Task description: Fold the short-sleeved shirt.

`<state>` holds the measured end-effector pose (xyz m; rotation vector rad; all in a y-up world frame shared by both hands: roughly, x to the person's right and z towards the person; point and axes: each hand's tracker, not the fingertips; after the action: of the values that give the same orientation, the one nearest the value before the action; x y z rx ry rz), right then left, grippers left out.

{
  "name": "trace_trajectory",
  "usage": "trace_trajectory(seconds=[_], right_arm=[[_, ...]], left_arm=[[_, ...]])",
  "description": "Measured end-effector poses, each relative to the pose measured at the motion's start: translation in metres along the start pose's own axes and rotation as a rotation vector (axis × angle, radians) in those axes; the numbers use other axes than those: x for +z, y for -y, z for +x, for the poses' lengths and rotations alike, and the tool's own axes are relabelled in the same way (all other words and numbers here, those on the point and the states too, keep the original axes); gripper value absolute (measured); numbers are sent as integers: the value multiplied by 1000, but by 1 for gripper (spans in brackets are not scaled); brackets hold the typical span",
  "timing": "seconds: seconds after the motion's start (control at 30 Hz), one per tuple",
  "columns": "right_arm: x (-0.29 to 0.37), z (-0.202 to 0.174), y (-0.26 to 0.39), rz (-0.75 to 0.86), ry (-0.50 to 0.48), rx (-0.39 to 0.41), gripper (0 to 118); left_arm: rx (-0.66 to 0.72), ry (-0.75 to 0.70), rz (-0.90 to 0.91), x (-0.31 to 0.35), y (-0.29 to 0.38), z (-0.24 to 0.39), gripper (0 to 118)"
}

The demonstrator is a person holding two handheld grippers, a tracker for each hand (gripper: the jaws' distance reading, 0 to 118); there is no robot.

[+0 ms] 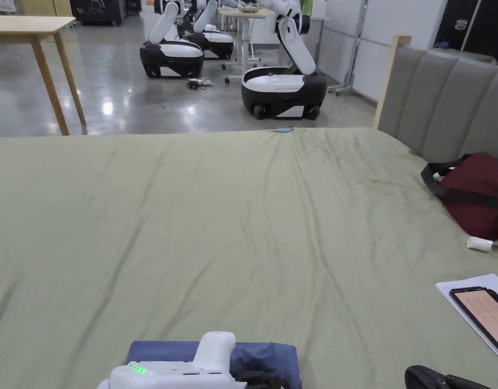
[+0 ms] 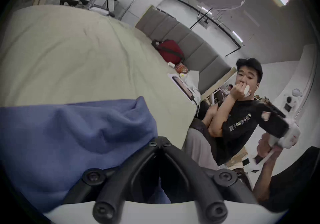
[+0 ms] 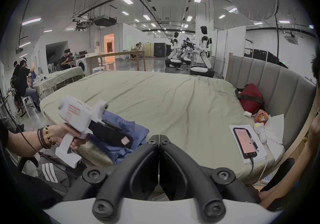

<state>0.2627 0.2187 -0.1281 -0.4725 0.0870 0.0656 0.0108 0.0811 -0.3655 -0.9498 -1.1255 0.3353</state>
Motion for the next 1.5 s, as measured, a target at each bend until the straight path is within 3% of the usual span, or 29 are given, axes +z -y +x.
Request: trace_trajectory(seconds=[0.17, 0.37, 0.53, 0.7, 0.8, 0.9, 1.0, 1.13, 1.3, 1.33, 1.37, 1.4, 1.43, 1.47, 1.5], right_arm=[[6, 5, 1, -3, 23, -9, 0], [4, 5, 1, -7, 26, -13, 0], [-7, -6, -4, 3, -51, -13, 0], [-30, -25, -12, 3, -166, -20, 0], [-54, -36, -21, -9, -267, -97, 0], [-97, -42, -23, -76, -403, -246, 0], [-147, -45, -6, -117, -426, -344, 0], [-188, -48, 23, -205, -408, -353, 0], [-196, -49, 39, -231, -403, -381, 0], [-197, -48, 38, -234, -402, -388, 0], [-196, -48, 37, -239, -400, -395, 0], [-196, -48, 36, -241, -400, -398, 0], [-196, -49, 36, -243, -399, -395, 0], [-196, -50, 35, -245, -394, -387, 0], [-194, -52, 34, -244, -389, -373, 0]], left_arm=[[-9, -1, -12, -8, 0, 1, 0], [-49, 50, 100, 51, -5, 31, 0], [-33, 45, 282, 143, 0, 47, 0], [-59, -117, 393, 216, 9, 39, 0], [-20, -154, 411, 238, 14, 28, 0], [96, -215, 408, 247, 23, 9, 0], [200, -228, 384, 245, 32, -21, 0], [309, -201, 369, 235, 41, -54, 0], [343, -112, 365, 224, 46, -77, 0], [357, -62, 368, 221, 46, -81, 3], [368, -24, 371, 219, 45, -85, 21], [396, -11, 367, 215, 44, -89, 54], [397, -24, 359, 212, 42, -93, 95], [399, -27, 337, 207, 41, -95, 118], [393, -6, 365, 206, 42, -104, 118]])
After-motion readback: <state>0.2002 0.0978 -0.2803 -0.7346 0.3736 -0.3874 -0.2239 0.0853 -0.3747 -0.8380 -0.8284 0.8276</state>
